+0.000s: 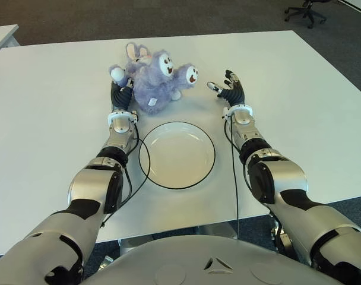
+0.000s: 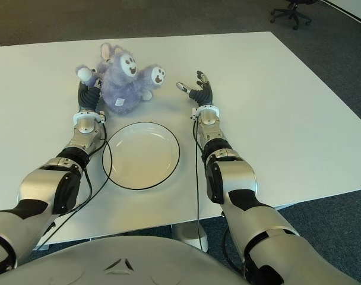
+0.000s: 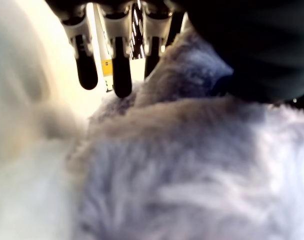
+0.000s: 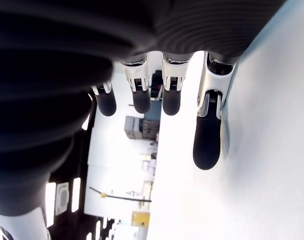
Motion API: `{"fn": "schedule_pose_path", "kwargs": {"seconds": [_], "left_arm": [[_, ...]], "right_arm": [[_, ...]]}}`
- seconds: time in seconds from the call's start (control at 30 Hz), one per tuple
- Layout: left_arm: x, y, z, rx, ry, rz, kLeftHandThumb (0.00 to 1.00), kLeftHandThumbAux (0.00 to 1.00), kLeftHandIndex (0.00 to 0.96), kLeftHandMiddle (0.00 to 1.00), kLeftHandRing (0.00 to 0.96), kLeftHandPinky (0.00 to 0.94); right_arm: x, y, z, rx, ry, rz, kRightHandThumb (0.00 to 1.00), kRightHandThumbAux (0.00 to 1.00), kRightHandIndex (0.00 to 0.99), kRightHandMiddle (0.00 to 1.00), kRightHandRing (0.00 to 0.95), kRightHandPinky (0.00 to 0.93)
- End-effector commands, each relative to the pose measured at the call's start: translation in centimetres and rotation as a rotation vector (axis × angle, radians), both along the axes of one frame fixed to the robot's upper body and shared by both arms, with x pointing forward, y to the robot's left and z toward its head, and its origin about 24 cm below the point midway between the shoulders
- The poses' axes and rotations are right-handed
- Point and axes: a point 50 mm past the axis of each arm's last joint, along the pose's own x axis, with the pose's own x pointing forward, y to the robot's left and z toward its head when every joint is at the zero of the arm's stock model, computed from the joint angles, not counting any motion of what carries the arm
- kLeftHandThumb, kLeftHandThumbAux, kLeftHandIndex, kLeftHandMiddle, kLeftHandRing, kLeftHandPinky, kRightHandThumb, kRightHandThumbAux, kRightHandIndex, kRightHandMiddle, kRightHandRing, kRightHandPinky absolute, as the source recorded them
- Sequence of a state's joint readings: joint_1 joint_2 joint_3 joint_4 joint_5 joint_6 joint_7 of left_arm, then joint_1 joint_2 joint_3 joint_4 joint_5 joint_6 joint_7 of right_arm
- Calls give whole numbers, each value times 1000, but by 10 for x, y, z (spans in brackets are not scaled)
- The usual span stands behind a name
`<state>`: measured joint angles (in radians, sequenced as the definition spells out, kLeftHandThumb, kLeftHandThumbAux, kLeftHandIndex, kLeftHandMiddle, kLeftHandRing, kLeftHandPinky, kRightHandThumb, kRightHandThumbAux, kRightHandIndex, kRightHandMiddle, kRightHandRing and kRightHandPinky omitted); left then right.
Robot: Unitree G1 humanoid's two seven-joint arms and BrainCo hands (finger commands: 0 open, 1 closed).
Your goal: Put the doll into the plate.
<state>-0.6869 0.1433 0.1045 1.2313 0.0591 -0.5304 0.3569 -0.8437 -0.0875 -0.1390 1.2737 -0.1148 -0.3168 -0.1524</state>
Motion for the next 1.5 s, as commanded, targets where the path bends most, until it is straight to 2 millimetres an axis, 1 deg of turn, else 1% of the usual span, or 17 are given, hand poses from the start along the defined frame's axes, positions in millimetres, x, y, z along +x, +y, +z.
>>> {"fn": "schedule_pose_path", "kwargs": {"seconds": [0.03,0.07,0.1,0.2,0.23,0.27,0.3,0.33,0.37,0.4,0.6,0.7,0.8,0.93,1.27,1.4,1.5], "left_arm": [[-24,3,-38,3,161,49,634,486,214,265,283,332],[-24,3,-38,8,158,62,637,487,217,268,286,336],[-24,4,-38,12,156,71,653,494,242,294,313,364],[-24,4,-37,25,142,103,666,501,275,319,337,381],[-24,4,-36,29,138,113,701,643,380,354,372,406],[-24,3,-35,39,132,133,710,679,406,363,381,413],[-24,3,-35,46,128,147,717,685,419,415,437,473],[-24,3,-34,54,125,161,718,686,421,424,447,483],[-24,2,-34,60,122,170,807,669,414,467,475,510],[-23,2,-33,66,120,180,822,666,413,475,479,514],[-23,1,-31,107,115,238,842,655,411,548,584,584],[-23,0,-31,114,114,250,843,655,412,558,598,585],[-23,0,-30,118,111,260,844,654,413,564,616,632],[-23,0,-29,122,104,278,846,652,418,569,624,647],[-23,0,-28,124,104,301,847,651,422,571,616,632],[-23,1,-27,95,81,307,848,652,421,577,624,671],[-23,2,-26,91,69,305,848,652,421,578,626,661]], "right_arm": [[-35,-8,-62,4,293,-41,51,722,81,79,71,85],[-35,-8,-62,4,293,-41,51,722,81,79,71,85],[-35,-8,-62,3,294,-42,53,720,83,81,73,88],[-35,-8,-62,4,294,-42,56,717,84,81,73,85],[-35,-8,-62,4,295,-42,57,714,83,79,71,80],[-35,-8,-62,5,295,-42,58,713,83,79,71,79],[-35,-8,-62,6,295,-42,59,711,81,76,68,75],[-35,-8,-62,7,295,-42,59,710,81,76,67,74],[-35,-8,-62,8,295,-43,60,710,80,72,64,72],[-35,-8,-62,9,295,-42,60,710,80,72,63,71],[-35,-9,-62,14,292,-43,67,719,76,64,54,69],[-35,-9,-62,15,292,-44,69,721,75,63,53,69],[-35,-9,-62,17,292,-45,70,721,75,60,49,58],[-35,-9,-62,20,291,-46,71,720,75,56,45,55],[-35,-9,-63,24,291,-49,63,718,70,52,39,51],[-35,-9,-62,27,289,-50,63,719,70,51,37,47],[-35,-9,-62,28,288,-50,63,718,71,51,36,46]]}}
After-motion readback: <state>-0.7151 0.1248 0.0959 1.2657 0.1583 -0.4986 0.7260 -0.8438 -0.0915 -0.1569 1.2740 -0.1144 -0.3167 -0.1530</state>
